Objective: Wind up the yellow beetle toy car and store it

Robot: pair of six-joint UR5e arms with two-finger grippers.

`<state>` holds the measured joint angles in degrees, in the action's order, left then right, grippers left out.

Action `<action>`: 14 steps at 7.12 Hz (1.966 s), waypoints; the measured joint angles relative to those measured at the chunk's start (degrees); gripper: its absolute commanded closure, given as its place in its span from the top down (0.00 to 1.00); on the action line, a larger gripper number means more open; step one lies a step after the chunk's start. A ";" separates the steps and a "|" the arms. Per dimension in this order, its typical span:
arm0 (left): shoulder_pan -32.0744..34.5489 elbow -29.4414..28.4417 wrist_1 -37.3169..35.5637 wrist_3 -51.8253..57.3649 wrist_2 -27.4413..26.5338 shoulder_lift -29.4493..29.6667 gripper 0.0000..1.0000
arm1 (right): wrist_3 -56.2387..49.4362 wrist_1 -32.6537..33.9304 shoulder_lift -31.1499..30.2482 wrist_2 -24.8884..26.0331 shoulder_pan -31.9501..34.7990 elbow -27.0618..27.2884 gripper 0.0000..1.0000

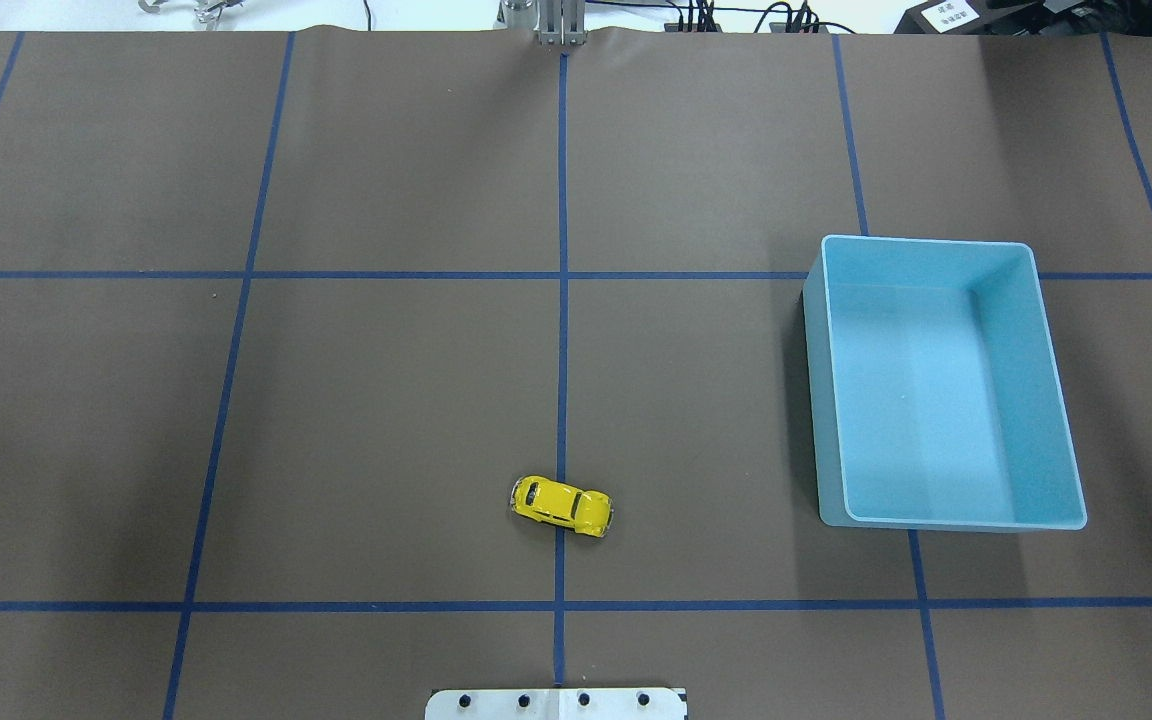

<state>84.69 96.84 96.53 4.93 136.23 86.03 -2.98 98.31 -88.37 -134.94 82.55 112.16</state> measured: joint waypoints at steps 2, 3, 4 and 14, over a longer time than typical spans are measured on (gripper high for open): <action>5.58 -0.02 -3.52 -0.72 1.20 -1.70 1.00 | 5.30 4.07 7.34 0.29 -7.86 5.59 1.00; 6.59 0.01 -3.94 -0.77 1.93 -2.24 1.00 | 11.30 4.47 9.16 2.46 -14.59 10.27 1.00; 6.93 0.01 -3.97 -0.78 3.18 -2.58 1.00 | 14.65 4.46 11.09 5.48 -21.35 13.81 1.00; 7.69 0.87 -3.90 -0.82 4.23 -3.52 1.00 | 16.16 -22.24 25.63 38.72 -65.72 -3.71 1.00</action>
<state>92.38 97.71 92.63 4.11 140.46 82.50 13.18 76.07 -62.74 -96.22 16.83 108.45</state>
